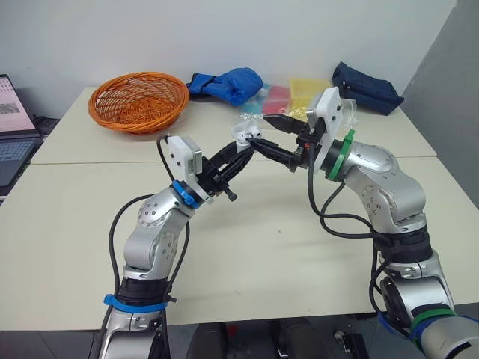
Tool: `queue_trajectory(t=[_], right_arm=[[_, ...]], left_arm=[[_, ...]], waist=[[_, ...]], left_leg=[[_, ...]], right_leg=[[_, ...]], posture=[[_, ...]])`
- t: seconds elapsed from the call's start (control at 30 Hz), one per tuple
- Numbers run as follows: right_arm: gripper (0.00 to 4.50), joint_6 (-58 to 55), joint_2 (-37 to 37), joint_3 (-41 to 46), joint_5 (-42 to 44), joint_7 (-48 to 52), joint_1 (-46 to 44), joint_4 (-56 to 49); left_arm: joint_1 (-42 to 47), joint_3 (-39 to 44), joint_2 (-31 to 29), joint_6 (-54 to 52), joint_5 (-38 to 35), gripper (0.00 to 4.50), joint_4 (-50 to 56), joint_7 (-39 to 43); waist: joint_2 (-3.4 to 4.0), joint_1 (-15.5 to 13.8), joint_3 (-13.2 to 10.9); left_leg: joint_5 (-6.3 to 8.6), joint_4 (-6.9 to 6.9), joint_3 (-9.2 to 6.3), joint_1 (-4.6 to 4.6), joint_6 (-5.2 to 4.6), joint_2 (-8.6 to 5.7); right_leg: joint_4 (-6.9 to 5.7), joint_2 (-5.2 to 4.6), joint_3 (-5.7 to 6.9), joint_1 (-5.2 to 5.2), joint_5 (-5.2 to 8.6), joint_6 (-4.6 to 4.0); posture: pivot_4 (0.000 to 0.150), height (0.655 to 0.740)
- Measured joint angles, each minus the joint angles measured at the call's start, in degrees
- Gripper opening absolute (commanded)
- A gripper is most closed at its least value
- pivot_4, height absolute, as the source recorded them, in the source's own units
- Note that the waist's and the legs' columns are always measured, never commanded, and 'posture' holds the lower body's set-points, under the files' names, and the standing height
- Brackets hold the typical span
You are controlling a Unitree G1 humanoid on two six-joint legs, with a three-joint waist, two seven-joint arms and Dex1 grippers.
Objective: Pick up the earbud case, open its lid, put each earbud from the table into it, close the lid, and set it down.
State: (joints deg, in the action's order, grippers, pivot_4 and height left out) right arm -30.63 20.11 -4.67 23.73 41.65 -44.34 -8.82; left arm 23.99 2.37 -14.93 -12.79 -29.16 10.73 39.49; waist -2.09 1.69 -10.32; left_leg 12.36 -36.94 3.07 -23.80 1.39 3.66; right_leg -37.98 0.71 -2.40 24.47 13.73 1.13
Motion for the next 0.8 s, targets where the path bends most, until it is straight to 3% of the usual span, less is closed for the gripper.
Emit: queue_trajectory(t=[0.3, 0.53, 0.63, 0.8], right_arm=[[3.13, 0.1, 0.9, 1.4, 1.3, 1.4, 0.0, 0.0], [3.13, -9.3, 10.1, 6.6, 11.6, 8.9, -2.3, 0.3], [2.55, -12.9, 12.2, 8.1, 13.7, 9.5, -6.9, 2.8], [0.75, -15.1, 10.7, 5.9, 9.1, 5.5, -9.2, 14.2]], left_arm=[[0.0, 0.0, 0.0, 0.0, 0.0, 0.79, 0.0, 0.0], [0.4, 0.3, -0.8, 0.0, 0.0, 0.79, -0.3, 0.7], [1.0, 0.1, -0.8, 0.0, 0.0, 0.79, -0.4, 1.3], [1.5, -0.9, -0.9, -0.5, -0.3, 0.79, -0.3, 3.1]], waist=[[0.0, 0.0, 0.0], [0.01, 0.0, 0.0], [0.02, 0.2, 0.0], [0.03, 0.2, 0.0]], left_leg=[[0.0, 0.0, 0.0, -0.01, 0.0, 0.0], [0.0, 0.0, 0.02, -0.01, 0.0, -0.01], [0.0, 0.02, 0.0, 0.03, -0.01, 0.02], [0.0, 0.0, 0.07, 0.02, 0.0, -0.01]], right_leg=[[0.0, 0.0, 0.0, 0.0, 0.0, 0.0], [0.02, -0.02, -0.01, 0.0, 0.0, 0.0], [0.0, 0.01, -0.01, 0.0, 0.0, -0.01], [0.01, 0.01, -0.07, 0.01, 0.01, -0.02]], posture=[[0.15, 0.74], [0.15, 0.74], [0.15, 0.74], [0.15, 0.74]])
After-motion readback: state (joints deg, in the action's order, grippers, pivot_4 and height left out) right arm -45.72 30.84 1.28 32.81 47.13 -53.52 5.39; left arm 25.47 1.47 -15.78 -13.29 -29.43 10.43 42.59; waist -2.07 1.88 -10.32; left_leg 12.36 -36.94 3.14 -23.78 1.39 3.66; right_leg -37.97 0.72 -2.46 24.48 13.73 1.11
